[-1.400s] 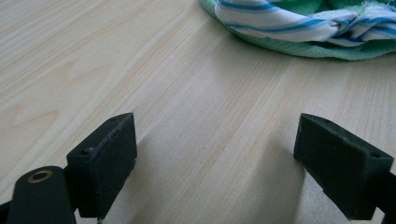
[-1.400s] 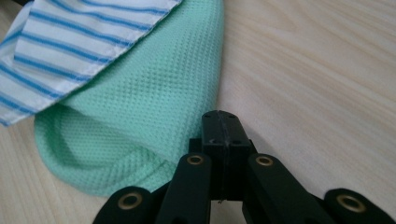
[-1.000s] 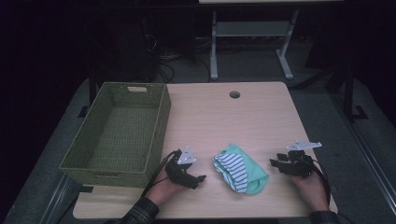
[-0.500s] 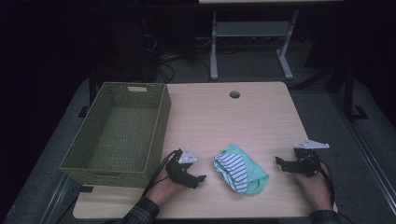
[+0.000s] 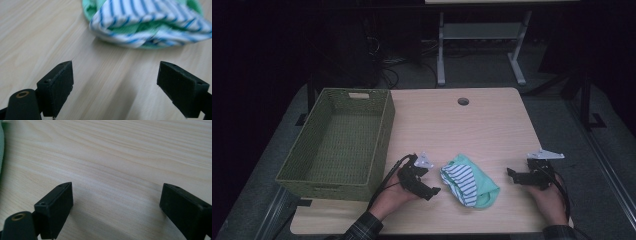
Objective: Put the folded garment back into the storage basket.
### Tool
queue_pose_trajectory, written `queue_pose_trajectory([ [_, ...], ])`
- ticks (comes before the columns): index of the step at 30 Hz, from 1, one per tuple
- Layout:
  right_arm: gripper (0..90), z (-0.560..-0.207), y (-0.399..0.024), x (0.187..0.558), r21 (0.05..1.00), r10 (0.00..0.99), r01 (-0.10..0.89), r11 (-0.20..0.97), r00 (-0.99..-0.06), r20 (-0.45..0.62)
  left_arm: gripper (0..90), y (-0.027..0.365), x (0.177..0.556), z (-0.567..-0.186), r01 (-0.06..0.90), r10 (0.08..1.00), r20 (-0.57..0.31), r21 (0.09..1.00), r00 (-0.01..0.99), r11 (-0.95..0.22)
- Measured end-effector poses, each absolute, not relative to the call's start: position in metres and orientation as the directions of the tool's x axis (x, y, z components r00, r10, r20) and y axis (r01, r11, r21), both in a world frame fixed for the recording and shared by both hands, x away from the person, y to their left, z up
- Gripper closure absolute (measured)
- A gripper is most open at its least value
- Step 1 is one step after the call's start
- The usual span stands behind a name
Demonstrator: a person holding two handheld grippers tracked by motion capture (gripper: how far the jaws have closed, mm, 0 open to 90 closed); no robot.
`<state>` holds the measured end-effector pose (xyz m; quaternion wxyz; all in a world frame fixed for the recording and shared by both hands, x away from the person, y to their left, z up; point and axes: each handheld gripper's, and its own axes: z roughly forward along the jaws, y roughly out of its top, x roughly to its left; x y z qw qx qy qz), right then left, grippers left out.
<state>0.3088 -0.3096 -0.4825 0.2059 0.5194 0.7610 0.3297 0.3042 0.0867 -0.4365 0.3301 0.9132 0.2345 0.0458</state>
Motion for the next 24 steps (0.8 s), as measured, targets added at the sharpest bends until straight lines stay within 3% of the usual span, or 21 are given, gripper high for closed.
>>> queue_pose_trajectory([
  [15, 11.1, -0.482, -0.310, 0.309, 0.716, 0.927, 0.656, 0.241, -0.374, 0.030, 13.8, 0.033, 0.309, -0.410, 0.355, 0.392, -0.075, 0.601, 0.917, -0.716],
  [24, 11.1, -0.482, -0.309, 0.309, 0.716, 0.928, 0.656, 0.240, -0.372, 0.030, 13.6, 0.006, 0.311, -0.431, 0.339, 0.356, -0.076, 0.534, 0.931, -0.774],
])
